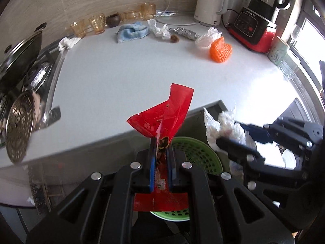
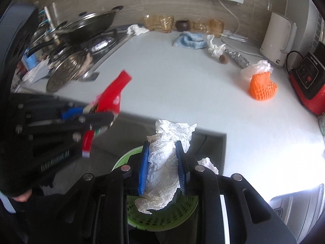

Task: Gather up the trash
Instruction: 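Drop the tissue and the red wrapper into the green basket with both grippers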

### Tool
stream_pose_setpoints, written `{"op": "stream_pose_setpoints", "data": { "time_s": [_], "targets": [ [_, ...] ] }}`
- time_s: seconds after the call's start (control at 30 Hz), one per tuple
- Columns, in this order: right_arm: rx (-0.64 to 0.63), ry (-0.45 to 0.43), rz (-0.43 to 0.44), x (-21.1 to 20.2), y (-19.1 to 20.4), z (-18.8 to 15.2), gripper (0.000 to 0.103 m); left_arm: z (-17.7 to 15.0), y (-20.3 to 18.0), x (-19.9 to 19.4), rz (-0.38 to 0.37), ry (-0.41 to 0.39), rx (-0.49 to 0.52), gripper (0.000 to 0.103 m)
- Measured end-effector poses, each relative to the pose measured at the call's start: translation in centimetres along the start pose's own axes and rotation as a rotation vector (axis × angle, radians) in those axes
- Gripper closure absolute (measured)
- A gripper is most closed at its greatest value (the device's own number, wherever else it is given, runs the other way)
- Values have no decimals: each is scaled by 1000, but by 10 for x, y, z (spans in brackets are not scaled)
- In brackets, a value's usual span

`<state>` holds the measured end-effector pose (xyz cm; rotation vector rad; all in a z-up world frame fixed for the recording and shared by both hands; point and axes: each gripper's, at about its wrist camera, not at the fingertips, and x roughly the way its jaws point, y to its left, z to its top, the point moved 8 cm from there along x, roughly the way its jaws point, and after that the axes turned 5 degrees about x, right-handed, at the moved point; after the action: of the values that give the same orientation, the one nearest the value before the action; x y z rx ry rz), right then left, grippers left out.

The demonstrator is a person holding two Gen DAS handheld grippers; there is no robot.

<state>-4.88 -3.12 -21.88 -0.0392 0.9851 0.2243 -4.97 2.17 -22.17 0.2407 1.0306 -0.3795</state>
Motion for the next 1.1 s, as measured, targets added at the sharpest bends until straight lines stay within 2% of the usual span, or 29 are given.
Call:
{"op": "stream_pose_setpoints", "data": {
  "time_s": [0.17, 0.23, 0.27, 0.3, 0.33, 0.37, 0.4, 0.67, 0.8, 1.0, 1.07, 1.1],
  "targets": [
    [-23, 66, 32, 13, 4, -32, 76, -15, 1, 1, 27, 15, -18, 94],
    [-26, 99, 42, 20, 5, -43, 73, -22, 3, 3, 32, 30, -24, 94],
    [-28, 111, 43, 23, 5, -46, 68, -25, 3, 5, 34, 36, -27, 94],
    [-31, 119, 44, 25, 5, -49, 58, -27, 3, 7, 33, 43, -31, 94],
    [-34, 120, 44, 25, 4, -51, 52, -30, 3, 9, 29, 53, -36, 94],
    [-37, 115, 34, 25, 4, -51, 43, -32, 3, 10, 25, 58, -39, 94],
    [-40, 111, 27, 24, 3, -51, 41, -34, 2, 12, 20, 65, -40, 94],
    [-48, 81, 25, 17, 0, -44, 30, -45, -4, 28, 10, 111, -24, 94],
    [-47, 45, -3, 7, -5, -39, 18, -49, -9, 35, 1, 135, -3, 94],
    [-2, -54, -49, -23, -29, -20, 14, -66, -33, 64, -38, 224, 114, 93],
    [19, -71, -57, -29, -37, -16, 14, -73, -40, 73, -53, 263, 139, 83],
    [30, -77, -63, -32, -41, -14, 14, -76, -43, 77, -64, 279, 149, 70]
  ]
}}
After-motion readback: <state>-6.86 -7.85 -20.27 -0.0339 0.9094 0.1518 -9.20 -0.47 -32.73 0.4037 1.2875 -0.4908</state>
